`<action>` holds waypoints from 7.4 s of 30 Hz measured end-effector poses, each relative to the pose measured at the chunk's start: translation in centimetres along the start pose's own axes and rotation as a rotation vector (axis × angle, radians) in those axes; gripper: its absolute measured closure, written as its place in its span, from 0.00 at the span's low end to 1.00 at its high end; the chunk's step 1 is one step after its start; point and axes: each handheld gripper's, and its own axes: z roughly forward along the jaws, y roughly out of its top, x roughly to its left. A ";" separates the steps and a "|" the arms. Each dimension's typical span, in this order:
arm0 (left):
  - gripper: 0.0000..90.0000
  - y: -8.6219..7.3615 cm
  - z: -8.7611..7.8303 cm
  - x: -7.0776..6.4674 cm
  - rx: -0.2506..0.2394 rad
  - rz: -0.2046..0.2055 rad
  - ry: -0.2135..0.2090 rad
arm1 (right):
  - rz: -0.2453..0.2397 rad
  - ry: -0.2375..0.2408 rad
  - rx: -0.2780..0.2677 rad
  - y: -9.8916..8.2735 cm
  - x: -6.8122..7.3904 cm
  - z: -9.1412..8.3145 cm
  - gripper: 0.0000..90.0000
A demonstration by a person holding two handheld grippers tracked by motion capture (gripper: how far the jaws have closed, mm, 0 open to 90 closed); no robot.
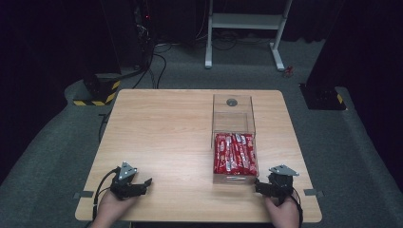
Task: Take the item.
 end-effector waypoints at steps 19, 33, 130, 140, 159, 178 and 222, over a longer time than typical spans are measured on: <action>0.31 3.2 -0.3 -0.6 -0.097 -0.030 -0.001 | 0.005 -0.010 -0.003 0.2 -0.1 0.3 0.12; 0.32 3.9 -0.2 -1.0 -0.134 -0.026 -0.001 | 0.009 -0.014 -0.002 0.2 0.0 0.2 0.12; 0.37 10.1 -0.2 -9.4 -0.257 0.099 -0.225 | -0.010 0.009 0.003 -0.6 -0.5 -0.6 0.11; 0.38 10.4 0.1 -10.1 -0.242 0.117 -0.238 | -0.016 0.015 0.006 -0.4 -0.4 -0.3 0.10; 0.38 11.7 0.5 -11.8 -0.248 0.107 -0.293 | -0.024 0.022 0.008 -0.2 -0.4 -0.1 0.09; 0.41 13.5 1.5 -14.3 -0.254 0.127 -0.365 | -0.029 0.017 0.010 -0.4 -1.0 -0.7 0.14; 0.71 15.3 4.5 -17.7 -0.233 0.127 -0.321 | -0.033 0.037 0.000 -0.5 -1.0 -0.5 0.14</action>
